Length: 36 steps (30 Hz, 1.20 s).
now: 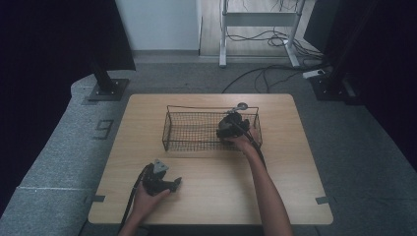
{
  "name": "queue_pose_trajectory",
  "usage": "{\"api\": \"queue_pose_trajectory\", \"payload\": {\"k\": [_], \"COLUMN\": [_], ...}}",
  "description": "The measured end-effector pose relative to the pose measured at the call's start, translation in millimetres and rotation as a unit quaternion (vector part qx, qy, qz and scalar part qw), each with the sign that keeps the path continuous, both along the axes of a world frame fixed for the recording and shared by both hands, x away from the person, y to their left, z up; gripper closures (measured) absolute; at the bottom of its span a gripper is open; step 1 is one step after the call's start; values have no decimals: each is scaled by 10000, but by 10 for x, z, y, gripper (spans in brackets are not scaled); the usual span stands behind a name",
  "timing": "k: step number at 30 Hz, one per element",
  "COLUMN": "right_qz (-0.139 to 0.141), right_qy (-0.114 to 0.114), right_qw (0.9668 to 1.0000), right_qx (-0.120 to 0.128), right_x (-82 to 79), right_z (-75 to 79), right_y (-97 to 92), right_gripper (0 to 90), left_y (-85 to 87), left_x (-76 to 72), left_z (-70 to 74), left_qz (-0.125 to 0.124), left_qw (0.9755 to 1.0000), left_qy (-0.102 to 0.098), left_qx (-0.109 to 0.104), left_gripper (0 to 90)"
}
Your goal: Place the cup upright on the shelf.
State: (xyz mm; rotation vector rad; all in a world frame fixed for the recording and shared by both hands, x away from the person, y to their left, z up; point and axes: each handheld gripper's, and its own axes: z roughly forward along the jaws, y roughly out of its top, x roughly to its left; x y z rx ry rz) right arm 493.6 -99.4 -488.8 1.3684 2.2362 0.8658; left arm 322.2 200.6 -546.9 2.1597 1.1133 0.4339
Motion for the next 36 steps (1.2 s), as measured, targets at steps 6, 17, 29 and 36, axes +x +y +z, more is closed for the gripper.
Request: {"api": "queue_pose_trajectory", "payload": {"k": [6, 17, 29, 36], "right_qz": [-73, -179, -115, -37], "right_qy": [-40, -448, -808, -968], "right_qw": [9998, 9973, 9929, 9906], "right_qx": [170, 555, 865, 963], "right_x": [-2, -91, -318, -492], "right_z": [27, 145, 232, 284], "right_y": [-36, -130, -219, -301], "right_gripper": [75, 69, 88, 111], "left_y": [0, 0, 1, 0], "left_x": [0, 0, 0, 0], "left_z": [0, 0, 0, 0], "left_qz": [-2, -1, -4, -3], "left_qw": [10000, 10000, 10000, 10000], "left_qy": [1, 1, 2, 0], "left_qx": [-1, -2, 5, 4], "left_gripper": [157, 158, 158, 158]}}
